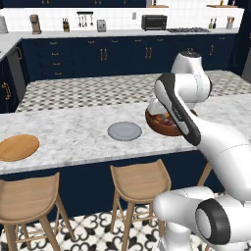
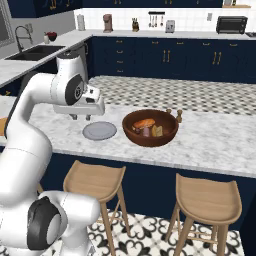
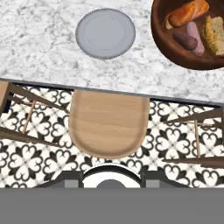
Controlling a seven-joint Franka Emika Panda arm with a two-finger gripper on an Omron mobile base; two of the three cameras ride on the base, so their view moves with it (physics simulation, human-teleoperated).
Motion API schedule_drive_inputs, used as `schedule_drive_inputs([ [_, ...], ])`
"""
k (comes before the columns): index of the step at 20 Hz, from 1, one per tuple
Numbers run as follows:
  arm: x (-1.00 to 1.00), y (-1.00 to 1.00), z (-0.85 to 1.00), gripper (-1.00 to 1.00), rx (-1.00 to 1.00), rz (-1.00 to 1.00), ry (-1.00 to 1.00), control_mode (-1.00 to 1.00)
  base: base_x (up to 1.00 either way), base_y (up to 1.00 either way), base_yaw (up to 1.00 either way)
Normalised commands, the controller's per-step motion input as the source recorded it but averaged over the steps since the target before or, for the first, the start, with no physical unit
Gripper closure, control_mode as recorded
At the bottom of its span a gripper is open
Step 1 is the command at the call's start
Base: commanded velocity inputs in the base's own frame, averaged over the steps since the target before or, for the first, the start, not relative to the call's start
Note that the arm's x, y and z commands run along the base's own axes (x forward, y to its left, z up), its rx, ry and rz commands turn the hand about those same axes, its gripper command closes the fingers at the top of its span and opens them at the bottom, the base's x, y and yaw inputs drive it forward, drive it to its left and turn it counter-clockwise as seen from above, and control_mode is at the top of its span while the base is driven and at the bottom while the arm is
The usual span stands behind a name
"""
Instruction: Place one bun and one sausage from the bowl on each plate.
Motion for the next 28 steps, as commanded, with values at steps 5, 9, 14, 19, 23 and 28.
schedule_drive_inputs([
  [5,-0.44,-0.20,-0.20,-1.00,0.00,-0.01,0.01,-1.00,0.00,0.00,0.00],
  [9,-0.23,-0.59,-0.15,-1.00,0.01,-0.15,0.00,-1.00,0.00,0.00,0.00],
  [14,0.28,-0.58,0.00,-1.00,0.04,-0.21,0.00,-1.00,0.00,0.00,0.00],
  [19,0.50,-0.05,0.00,-1.00,0.00,-0.11,0.07,-1.00,0.00,0.00,0.00],
  [23,0.65,-0.01,0.00,-1.00,0.00,-0.08,0.03,-1.00,0.00,0.00,0.00],
  [28,0.28,-0.19,0.00,-1.00,0.03,0.00,0.03,-1.00,0.00,0.00,0.00],
])
